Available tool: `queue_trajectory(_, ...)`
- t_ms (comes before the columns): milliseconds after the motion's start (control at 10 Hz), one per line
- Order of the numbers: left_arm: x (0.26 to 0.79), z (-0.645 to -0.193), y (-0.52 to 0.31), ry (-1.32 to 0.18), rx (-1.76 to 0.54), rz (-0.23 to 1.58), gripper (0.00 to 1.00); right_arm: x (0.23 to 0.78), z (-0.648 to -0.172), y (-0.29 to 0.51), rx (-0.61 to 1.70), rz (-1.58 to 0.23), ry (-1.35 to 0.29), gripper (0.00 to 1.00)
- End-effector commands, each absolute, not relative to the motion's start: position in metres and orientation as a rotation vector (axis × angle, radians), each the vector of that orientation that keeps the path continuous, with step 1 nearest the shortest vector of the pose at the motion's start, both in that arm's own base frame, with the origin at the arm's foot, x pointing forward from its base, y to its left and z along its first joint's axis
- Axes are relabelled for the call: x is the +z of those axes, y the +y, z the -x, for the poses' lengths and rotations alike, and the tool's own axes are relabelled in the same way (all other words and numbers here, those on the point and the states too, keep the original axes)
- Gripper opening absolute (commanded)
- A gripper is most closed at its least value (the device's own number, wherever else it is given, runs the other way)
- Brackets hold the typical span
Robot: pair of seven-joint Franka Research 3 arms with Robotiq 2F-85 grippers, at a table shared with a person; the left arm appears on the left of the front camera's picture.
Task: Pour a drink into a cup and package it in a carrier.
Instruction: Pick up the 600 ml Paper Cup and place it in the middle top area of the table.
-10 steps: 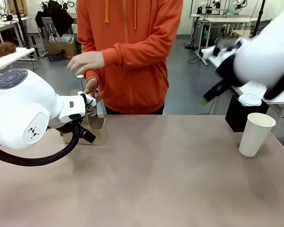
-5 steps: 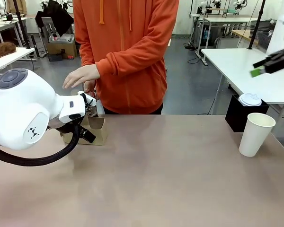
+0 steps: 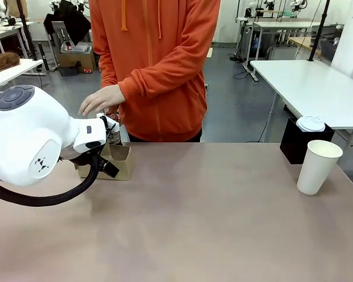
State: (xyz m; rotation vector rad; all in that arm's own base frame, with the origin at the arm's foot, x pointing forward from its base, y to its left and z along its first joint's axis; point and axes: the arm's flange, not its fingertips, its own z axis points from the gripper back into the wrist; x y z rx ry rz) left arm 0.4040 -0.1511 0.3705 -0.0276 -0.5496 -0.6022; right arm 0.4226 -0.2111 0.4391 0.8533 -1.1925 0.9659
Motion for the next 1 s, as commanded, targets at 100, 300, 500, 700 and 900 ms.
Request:
queue_trajectory(100,0.371,-0.404,-0.151,-0.55,-0.602,0.028,1.0,0.41,-0.451,-0.227,0.959,-0.958,-1.199,1.0)
queue_trajectory(300,0.371,-0.404,-0.151,-0.55,-0.602,0.028,1.0,0.402,-0.432,-0.222,0.944,-0.944,-1.205,1.0)
queue_trajectory(500,0.371,-0.404,-0.151,-0.55,-0.602,0.028,1.0,0.402,-0.432,-0.222,0.944,-0.944,-1.205,1.0)
queue_trajectory(700,0.371,-0.404,-0.151,-0.55,-0.602,0.028,1.0,0.398,-0.439,-0.226,0.945,-0.948,-1.197,1.0)
queue_trajectory(900,0.371,-0.404,-0.151,-0.55,-0.602,0.028,1.0,0.362,-0.433,-0.227,0.877,-0.889,-1.313,1.0)
